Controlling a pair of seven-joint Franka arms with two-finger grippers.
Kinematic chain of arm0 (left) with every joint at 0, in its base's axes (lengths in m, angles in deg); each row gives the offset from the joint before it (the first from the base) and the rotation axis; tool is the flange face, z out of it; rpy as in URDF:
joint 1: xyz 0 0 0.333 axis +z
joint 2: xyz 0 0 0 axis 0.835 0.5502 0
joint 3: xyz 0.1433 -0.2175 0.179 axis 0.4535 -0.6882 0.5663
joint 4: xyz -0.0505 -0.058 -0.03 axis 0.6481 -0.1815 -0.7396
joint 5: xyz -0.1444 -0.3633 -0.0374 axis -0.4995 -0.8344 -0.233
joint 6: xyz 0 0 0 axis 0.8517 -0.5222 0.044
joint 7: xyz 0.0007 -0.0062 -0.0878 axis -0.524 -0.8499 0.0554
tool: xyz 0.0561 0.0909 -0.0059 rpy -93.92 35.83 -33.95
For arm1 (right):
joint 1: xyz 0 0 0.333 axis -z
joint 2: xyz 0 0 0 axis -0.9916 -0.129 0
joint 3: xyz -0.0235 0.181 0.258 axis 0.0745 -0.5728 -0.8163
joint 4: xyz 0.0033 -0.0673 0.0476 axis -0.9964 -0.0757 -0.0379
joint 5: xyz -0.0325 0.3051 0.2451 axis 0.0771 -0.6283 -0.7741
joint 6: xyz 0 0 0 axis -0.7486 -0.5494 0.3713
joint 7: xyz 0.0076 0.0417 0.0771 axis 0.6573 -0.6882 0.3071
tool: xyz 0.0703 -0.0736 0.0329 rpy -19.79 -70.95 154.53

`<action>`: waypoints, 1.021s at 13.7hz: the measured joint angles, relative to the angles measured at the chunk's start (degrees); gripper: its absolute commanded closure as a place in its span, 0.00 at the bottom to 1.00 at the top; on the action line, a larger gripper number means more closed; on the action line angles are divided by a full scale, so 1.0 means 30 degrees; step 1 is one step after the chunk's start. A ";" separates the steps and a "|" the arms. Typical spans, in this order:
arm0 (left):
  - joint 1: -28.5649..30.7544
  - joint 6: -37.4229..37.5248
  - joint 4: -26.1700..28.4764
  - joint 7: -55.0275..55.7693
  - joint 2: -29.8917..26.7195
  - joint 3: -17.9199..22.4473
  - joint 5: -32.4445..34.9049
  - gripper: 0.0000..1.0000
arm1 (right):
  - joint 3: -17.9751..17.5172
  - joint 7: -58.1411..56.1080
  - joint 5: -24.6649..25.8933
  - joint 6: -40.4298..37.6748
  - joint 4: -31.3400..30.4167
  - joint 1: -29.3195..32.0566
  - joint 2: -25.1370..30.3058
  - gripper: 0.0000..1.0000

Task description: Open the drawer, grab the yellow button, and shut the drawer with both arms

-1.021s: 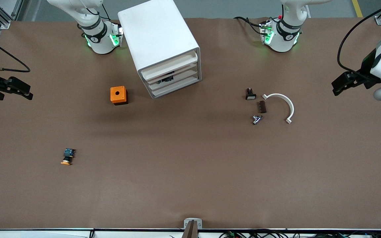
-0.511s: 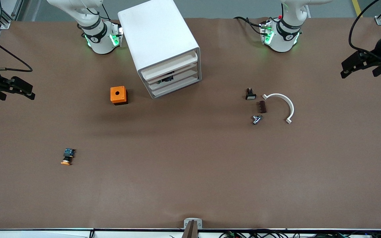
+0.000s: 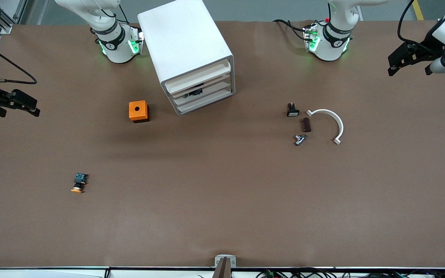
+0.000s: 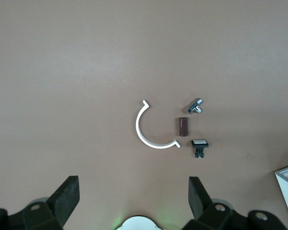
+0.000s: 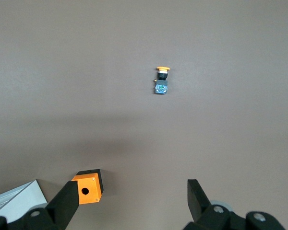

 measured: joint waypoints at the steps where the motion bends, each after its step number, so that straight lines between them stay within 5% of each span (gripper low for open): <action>1: -0.0005 -0.0001 0.0028 0.0003 0.0006 -0.0003 0.0000 0.00 | 0.0011 0.0000 0.0000 0.0000 0.0000 0.0000 0.0000 0.00; 14: 0.0494 -0.1085 0.0060 0.2082 0.0770 0.0006 -0.0351 0.00 | 0.0150 0.0023 0.0000 0.0003 -0.0002 0.0163 0.0000 0.00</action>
